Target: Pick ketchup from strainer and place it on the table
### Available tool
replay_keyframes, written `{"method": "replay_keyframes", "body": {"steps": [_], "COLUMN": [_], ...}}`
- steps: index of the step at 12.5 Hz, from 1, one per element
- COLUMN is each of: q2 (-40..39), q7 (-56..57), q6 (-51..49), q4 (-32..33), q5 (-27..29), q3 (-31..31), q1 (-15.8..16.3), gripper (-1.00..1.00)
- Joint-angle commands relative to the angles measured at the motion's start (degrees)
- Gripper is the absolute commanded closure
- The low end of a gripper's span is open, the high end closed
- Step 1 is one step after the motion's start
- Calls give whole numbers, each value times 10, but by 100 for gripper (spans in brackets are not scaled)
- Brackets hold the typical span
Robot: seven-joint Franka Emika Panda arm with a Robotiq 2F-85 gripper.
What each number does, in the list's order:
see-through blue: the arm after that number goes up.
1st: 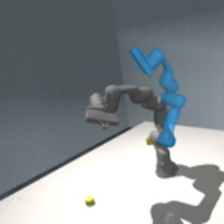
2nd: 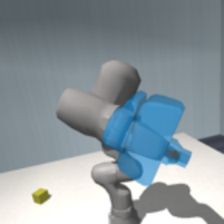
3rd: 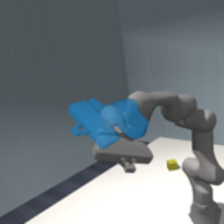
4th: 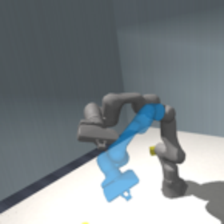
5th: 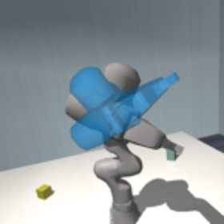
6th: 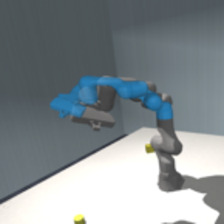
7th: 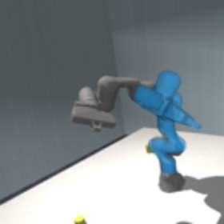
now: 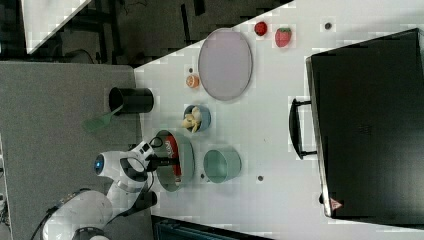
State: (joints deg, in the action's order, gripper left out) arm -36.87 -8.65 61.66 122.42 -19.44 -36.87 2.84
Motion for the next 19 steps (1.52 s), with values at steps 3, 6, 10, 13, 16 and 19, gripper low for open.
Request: {"method": "replay_keyframes", "body": {"steps": [3, 6, 10, 13, 16, 19], "q2": [126, 216, 301, 325, 335, 338], "q7": [-22, -17, 55, 159, 241, 292], "q6": [-94, -132, -251, -348, -380, -379], "q4": [-6, -15, -49, -89, -110, -111], "q5": [34, 108, 140, 148, 148, 148], "q3": [-29, -38, -23, 17, 75, 146], "q1": [-7, -24, -69, -102, -127, -147], "gripper": [-13, -13, -13, -13, -13, -13]}}
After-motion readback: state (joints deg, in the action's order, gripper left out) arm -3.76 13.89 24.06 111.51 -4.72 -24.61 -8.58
